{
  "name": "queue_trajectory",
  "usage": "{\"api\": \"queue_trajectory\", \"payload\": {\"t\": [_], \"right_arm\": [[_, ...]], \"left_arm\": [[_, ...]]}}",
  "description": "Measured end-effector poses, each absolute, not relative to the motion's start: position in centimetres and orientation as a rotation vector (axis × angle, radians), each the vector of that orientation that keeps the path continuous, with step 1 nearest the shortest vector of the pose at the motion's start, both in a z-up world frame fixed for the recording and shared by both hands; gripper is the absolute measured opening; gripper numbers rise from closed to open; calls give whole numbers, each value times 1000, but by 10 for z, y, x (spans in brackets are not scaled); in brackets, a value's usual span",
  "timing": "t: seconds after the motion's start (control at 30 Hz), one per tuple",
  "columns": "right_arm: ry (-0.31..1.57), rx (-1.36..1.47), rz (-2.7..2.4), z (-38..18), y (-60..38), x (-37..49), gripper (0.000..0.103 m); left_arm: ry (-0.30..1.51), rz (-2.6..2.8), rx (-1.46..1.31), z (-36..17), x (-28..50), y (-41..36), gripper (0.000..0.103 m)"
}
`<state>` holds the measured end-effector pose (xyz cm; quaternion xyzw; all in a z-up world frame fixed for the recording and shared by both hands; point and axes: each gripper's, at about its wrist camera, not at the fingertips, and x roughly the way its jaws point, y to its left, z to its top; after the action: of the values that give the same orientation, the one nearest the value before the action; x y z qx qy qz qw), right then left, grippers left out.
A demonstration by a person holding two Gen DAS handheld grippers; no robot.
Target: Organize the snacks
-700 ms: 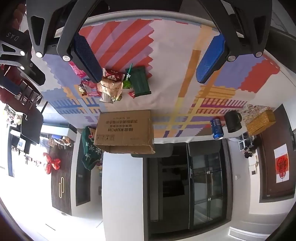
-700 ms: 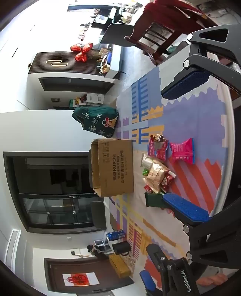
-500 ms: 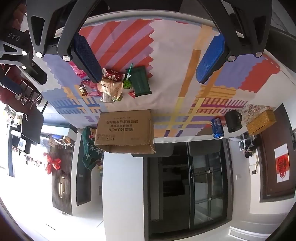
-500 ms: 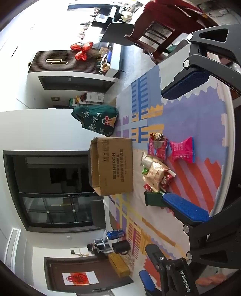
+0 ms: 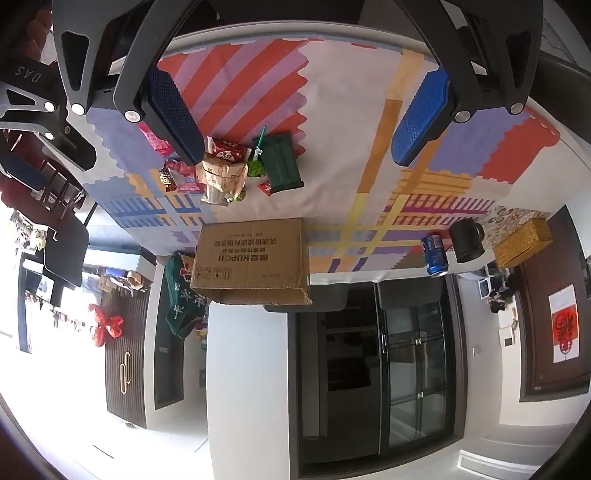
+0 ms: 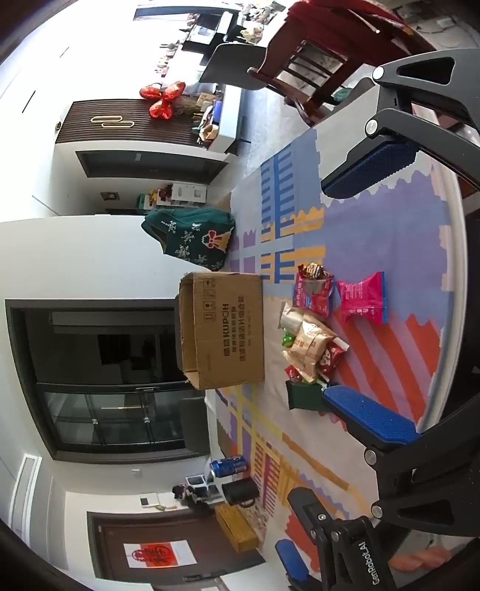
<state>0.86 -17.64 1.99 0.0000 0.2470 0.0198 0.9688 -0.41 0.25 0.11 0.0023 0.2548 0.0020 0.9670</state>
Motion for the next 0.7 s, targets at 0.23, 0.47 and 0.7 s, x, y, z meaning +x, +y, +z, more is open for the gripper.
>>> {"api": "queue_trajectory", "payload": {"t": [0.23,0.47,0.7], "right_arm": [[489,-10,43,22,-175,8,102],[485,-12,43,24,-174,8,102],[486,-9,43,24,-174,7,102]], "left_arm": [[513,5,6,2,-5,2,103],[512,4,5,2,-5,2,103],[512,3,5,3,-6,2,103]]}}
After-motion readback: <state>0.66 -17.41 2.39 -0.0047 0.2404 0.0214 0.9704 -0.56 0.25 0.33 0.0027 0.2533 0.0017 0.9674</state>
